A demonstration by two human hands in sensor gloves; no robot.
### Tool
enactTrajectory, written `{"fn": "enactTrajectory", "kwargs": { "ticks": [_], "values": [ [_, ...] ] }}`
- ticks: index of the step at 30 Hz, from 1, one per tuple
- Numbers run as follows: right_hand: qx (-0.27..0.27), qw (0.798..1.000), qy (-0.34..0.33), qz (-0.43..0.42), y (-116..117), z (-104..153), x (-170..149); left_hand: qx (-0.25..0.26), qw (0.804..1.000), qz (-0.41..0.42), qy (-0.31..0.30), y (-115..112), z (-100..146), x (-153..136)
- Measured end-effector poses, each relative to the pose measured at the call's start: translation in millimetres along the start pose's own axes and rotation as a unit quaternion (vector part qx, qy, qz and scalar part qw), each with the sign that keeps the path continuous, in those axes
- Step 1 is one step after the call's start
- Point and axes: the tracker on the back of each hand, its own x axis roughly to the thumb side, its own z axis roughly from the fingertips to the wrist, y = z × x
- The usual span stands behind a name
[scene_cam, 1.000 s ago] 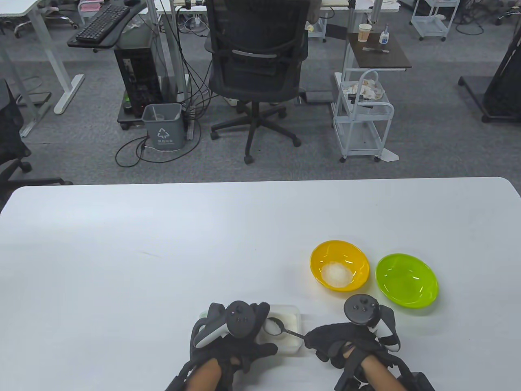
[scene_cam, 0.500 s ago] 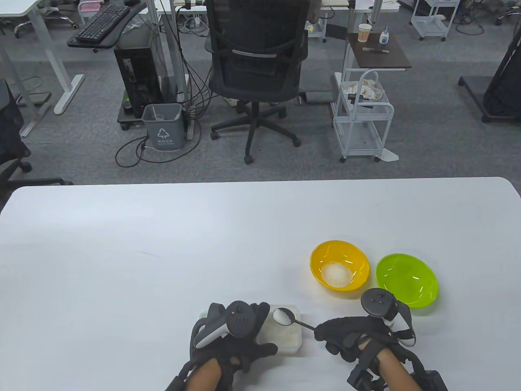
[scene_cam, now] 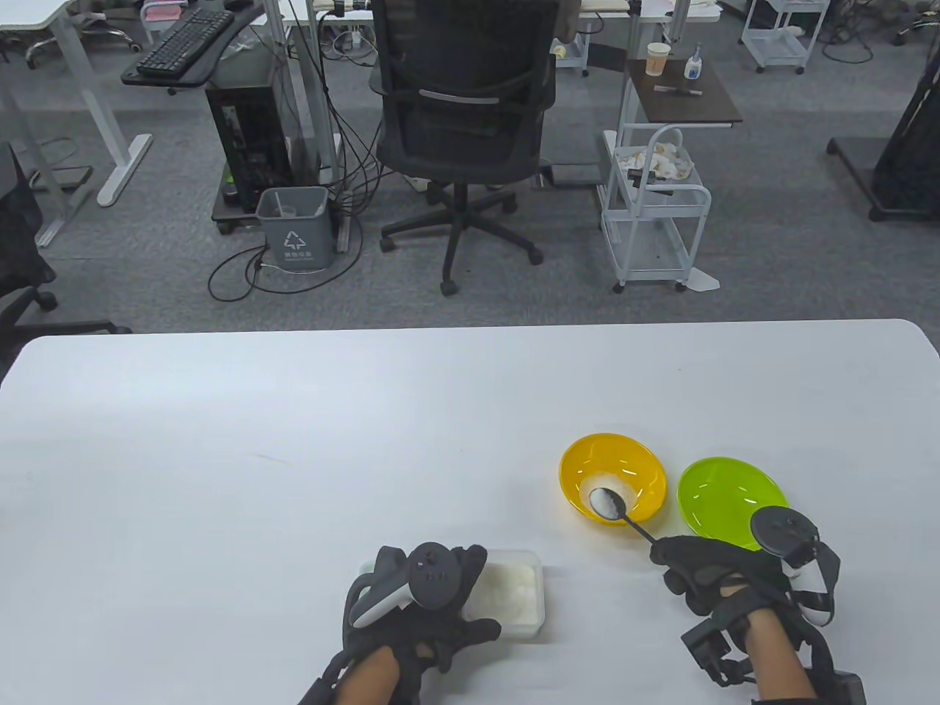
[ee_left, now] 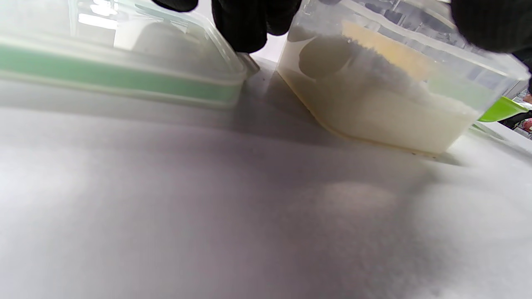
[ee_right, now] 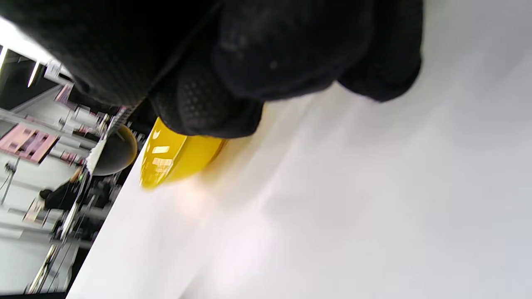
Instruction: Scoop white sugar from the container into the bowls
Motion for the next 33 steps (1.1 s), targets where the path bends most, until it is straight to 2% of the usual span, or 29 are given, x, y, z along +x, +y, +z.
{"fn": "enactTrajectory", "kwargs": {
  "ticks": [8, 13, 18, 22, 23, 26, 33],
  "values": [
    [-0.112, 0.991, 0.06, -0.045, -43, 2, -29, 0.0, 1.0, 0.0, 0.0, 0, 1, 0],
    [-0.196, 0.977, 0.083, -0.004, -55, 5, -38, 0.0, 1.0, 0.0, 0.0, 0, 1, 0],
    [-0.281, 0.952, 0.077, 0.096, -54, 10, -28, 0.0, 1.0, 0.0, 0.0, 0, 1, -1],
    [-0.335, 0.916, 0.06, 0.212, -48, 14, -15, 0.0, 1.0, 0.0, 0.0, 0, 1, 0],
    [-0.35, 0.901, 0.056, 0.251, -45, 16, -11, 0.0, 1.0, 0.0, 0.0, 0, 1, 0],
    [-0.37, 0.874, 0.048, 0.311, -40, 17, -4, 0.0, 1.0, 0.0, 0.0, 0, 1, 0],
    [-0.39, 0.848, 0.04, 0.356, -35, 18, 0, -0.001, 1.0, 0.001, 0.0, 0, 1, 0]
  ]
}}
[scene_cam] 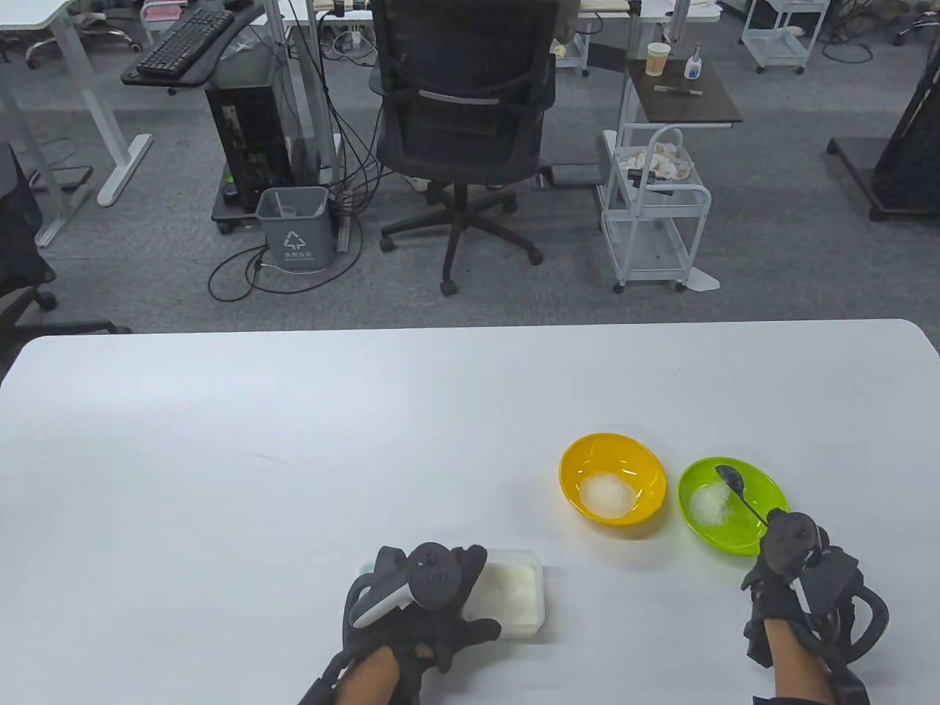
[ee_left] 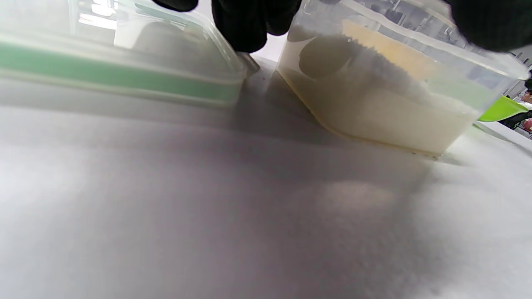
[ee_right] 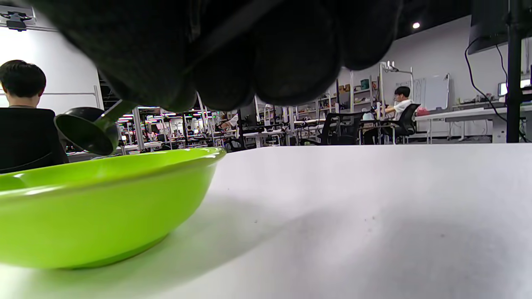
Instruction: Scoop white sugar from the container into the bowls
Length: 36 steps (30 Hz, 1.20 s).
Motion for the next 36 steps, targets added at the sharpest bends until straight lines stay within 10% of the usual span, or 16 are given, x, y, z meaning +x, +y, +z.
{"fn": "enactTrajectory", "kwargs": {
  "ticks": [21, 36],
  "values": [
    [-0.031, 0.986, -0.159, -0.034, -17, 39, 52, 0.0, 1.0, 0.0, 0.0, 0, 0, 0],
    [-0.038, 0.9, -0.429, -0.065, -28, 127, 118, 0.0, 1.0, -0.001, 0.001, 1, 0, 0]
  ]
}}
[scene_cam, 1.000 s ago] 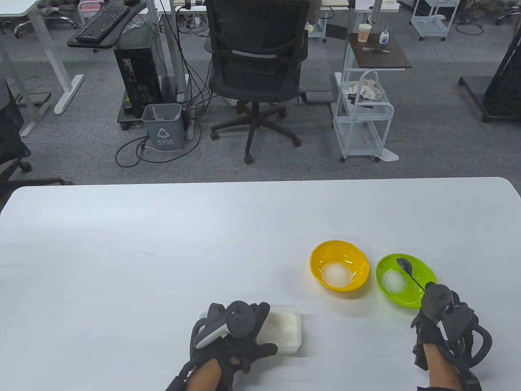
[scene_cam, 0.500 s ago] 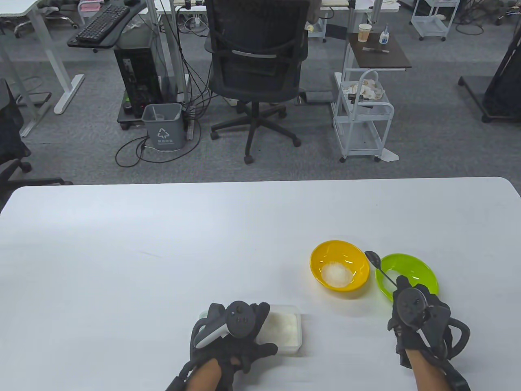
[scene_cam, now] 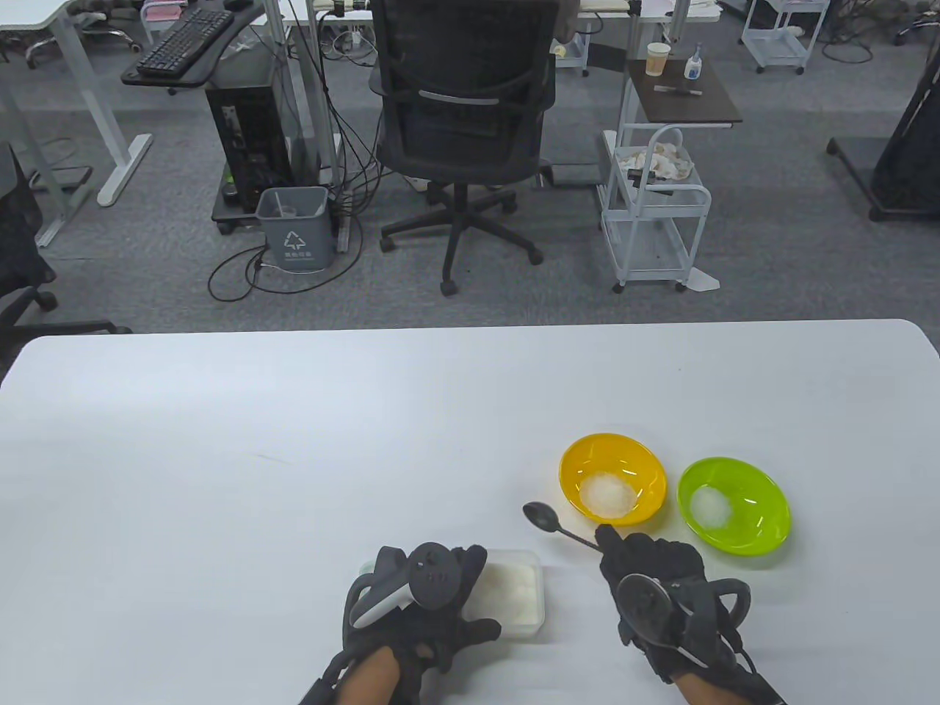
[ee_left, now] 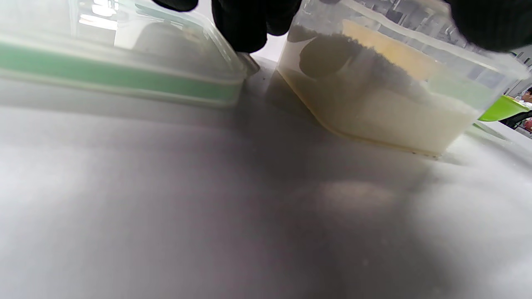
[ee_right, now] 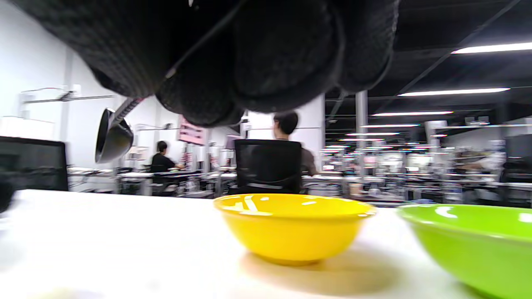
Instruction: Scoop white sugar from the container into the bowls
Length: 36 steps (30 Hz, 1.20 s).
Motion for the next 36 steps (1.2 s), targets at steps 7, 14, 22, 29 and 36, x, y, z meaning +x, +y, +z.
{"fn": "enactTrajectory", "kwargs": {
  "ticks": [7, 14, 22, 29, 36],
  "values": [
    [0.036, 0.995, -0.087, 0.032, 14, 6, 29, 0.0, 1.0, -0.001, 0.0, 0, 0, 1],
    [0.045, 0.989, -0.123, 0.065, 19, 8, 43, -0.001, 1.0, -0.002, -0.001, 0, 0, 1],
    [0.091, 0.99, -0.111, -0.005, 21, 5, 38, -0.001, 1.0, -0.003, -0.001, 0, 0, 1],
    [0.167, 0.979, -0.063, -0.102, 28, -2, 26, -0.001, 1.0, -0.003, -0.001, 0, 0, 1],
    [0.249, 0.944, 0.034, -0.216, 45, -6, 8, -0.001, 1.0, -0.002, -0.001, 0, 0, 1]
  ]
}}
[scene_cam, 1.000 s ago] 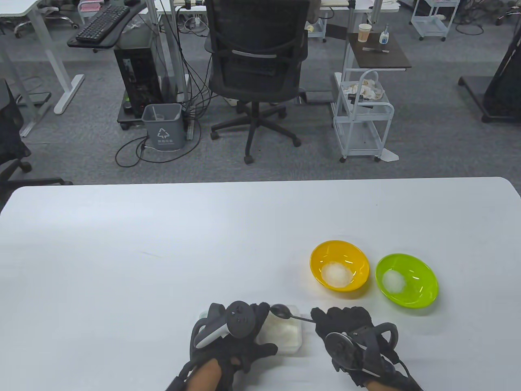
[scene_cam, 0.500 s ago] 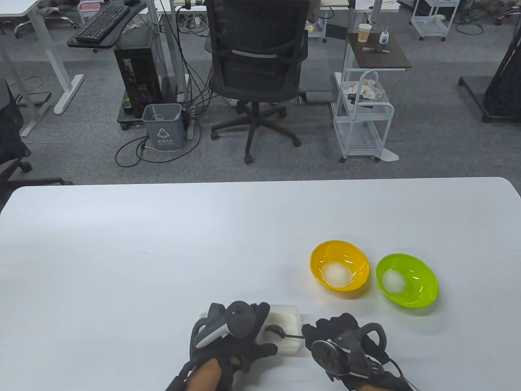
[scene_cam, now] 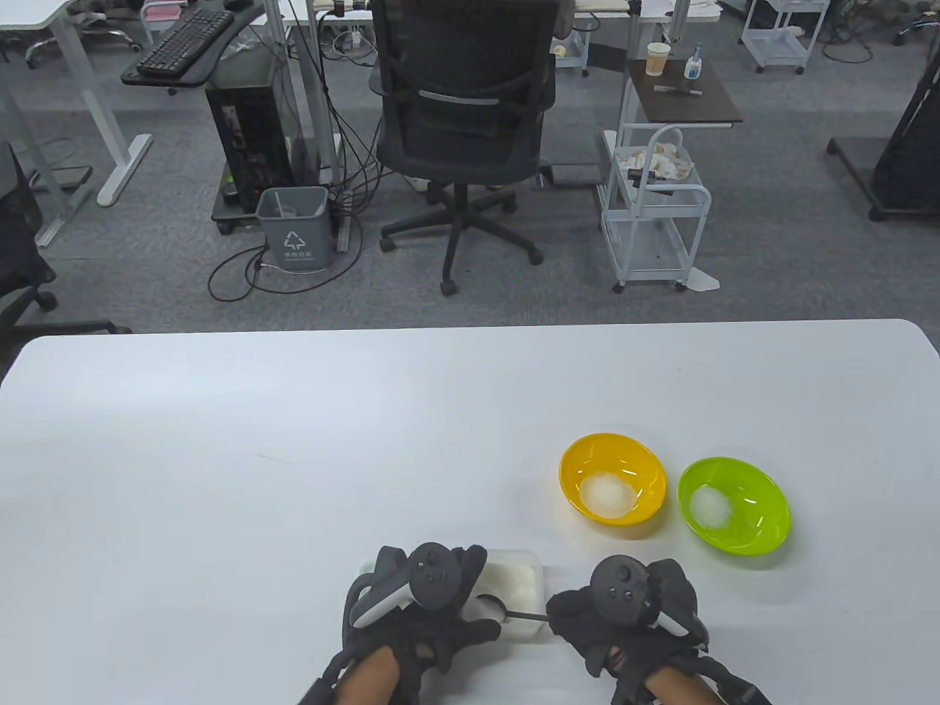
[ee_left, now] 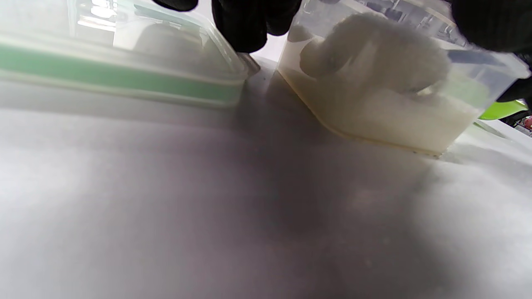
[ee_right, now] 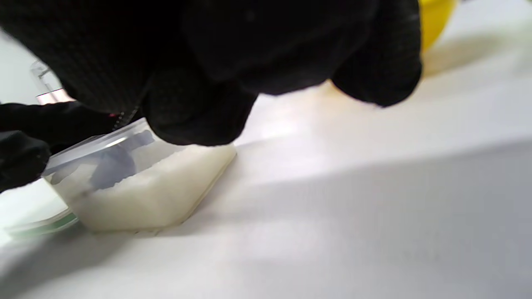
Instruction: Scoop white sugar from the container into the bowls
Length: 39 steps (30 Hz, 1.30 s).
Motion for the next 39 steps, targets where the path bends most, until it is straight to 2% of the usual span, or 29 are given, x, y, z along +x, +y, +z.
{"fn": "enactTrajectory", "kwargs": {
  "ticks": [4, 9, 18, 27, 33, 39],
  "values": [
    [0.05, 0.991, 0.067, -0.1, 6, -3, -14, 0.0, 1.0, 0.0, 0.0, 0, 0, 0],
    [0.098, 0.971, 0.112, -0.189, 13, -6, -28, 0.0, 1.0, 0.0, 0.0, 0, 0, 0],
    [0.128, 0.952, 0.127, -0.245, 18, -9, -41, -0.001, 1.0, 0.001, -0.001, 0, 0, 0],
    [0.126, 0.949, 0.133, -0.257, 15, -9, -46, -0.001, 1.0, 0.001, -0.001, 0, 0, 0],
    [0.12, 0.944, 0.124, -0.283, 4, -8, -57, 0.0, 1.0, 0.0, -0.001, 0, 0, 0],
    [0.088, 0.94, 0.132, -0.303, -12, -5, -72, 0.0, 1.0, 0.0, -0.001, 0, 0, 0]
  ]
}}
